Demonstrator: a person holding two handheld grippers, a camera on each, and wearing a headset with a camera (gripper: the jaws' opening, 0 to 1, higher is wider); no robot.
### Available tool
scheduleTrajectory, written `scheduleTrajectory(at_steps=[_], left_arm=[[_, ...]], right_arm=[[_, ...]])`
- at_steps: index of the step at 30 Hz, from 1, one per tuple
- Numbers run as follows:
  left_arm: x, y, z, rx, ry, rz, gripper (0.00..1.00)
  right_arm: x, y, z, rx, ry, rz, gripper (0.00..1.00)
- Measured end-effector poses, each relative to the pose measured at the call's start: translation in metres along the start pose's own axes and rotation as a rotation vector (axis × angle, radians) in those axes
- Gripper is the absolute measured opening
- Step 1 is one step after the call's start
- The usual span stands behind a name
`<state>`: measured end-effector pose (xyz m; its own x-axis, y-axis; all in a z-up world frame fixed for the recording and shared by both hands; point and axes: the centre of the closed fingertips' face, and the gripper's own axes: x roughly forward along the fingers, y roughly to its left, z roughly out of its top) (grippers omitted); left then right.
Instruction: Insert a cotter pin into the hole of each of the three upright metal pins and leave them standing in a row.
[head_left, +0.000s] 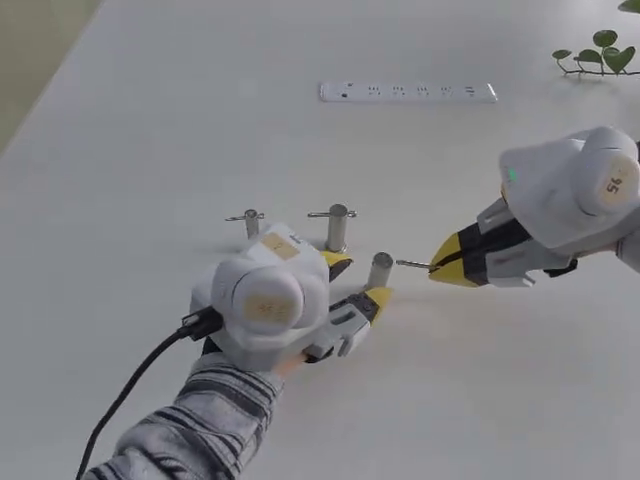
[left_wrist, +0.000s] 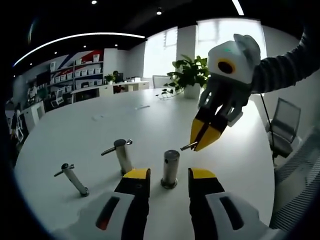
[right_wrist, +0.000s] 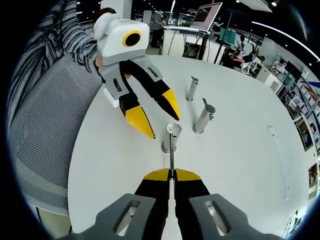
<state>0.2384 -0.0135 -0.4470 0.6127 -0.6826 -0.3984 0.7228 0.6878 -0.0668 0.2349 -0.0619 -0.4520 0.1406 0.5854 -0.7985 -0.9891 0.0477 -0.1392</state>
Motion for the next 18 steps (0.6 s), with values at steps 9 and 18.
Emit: scheduleTrajectory(at_steps=[9,18], left_arm=[[0.015,-0.001,-0.007,-0.041,0.017,0.010,0.24],[0.020,0.002,-0.011,-0.067,0.031,0.026,0.16]], right_arm=[[0.007,-0.003,-0.002,-0.015,0.010,0.027,0.00],[0.010,-0.003,0.002,-0.042,0.013,0.050,0.00]])
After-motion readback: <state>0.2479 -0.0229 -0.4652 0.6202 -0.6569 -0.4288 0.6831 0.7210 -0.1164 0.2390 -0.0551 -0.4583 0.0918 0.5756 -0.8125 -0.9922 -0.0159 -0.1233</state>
